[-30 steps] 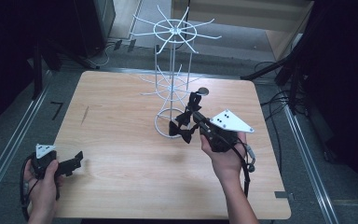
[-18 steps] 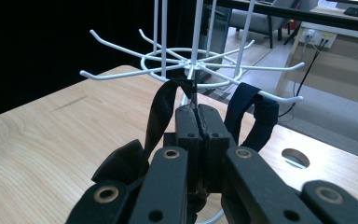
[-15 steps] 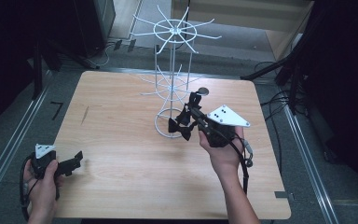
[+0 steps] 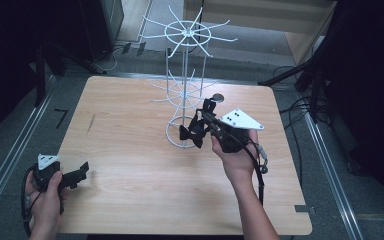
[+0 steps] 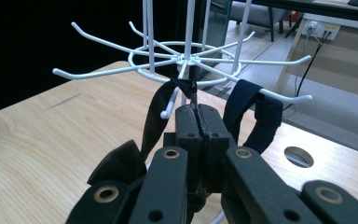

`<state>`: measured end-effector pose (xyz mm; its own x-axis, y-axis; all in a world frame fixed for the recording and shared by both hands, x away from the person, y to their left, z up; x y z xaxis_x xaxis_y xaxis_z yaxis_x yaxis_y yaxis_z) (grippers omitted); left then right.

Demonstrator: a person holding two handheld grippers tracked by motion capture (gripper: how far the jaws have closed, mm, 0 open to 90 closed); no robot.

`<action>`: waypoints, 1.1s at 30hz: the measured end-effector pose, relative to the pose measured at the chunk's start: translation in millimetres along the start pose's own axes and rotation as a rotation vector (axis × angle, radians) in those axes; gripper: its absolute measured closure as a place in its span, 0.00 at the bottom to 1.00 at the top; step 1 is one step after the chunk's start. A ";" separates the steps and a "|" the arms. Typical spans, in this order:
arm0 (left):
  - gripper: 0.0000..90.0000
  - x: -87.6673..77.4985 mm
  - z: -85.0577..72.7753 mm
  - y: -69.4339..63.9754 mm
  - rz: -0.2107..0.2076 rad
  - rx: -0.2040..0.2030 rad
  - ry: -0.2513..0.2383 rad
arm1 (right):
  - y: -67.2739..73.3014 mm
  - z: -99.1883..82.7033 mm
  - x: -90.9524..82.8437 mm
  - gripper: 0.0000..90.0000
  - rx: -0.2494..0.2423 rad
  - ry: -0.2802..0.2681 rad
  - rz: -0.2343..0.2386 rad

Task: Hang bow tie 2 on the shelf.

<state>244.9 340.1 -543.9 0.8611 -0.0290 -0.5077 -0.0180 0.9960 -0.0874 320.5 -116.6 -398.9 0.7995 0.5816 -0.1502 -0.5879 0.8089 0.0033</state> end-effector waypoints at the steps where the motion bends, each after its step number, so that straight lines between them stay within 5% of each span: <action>1: 0.00 0.0 0.0 0.1 0.000 0.001 0.000 | -0.1 0.2 1.1 1.00 -0.002 -0.001 0.000; 33: 0.00 -0.2 0.0 0.2 -0.002 0.001 -0.001 | -2.4 -12.5 27.4 0.99 0.026 0.028 0.013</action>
<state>244.8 340.4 -543.8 0.8615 -0.0305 -0.5069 -0.0163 0.9960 -0.0876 342.3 -103.7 -415.4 0.7876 0.5900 -0.1777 -0.5948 0.8033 0.0308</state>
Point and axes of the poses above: each handheld gripper's, and its own axes: x roughly forward along the jaws, z roughly out of its top, y roughly to its left, the point moved 3 cm from there along x, roughly forward along the jaws, and after that the axes turned 9 degrees about -y, right-handed, at the moved point
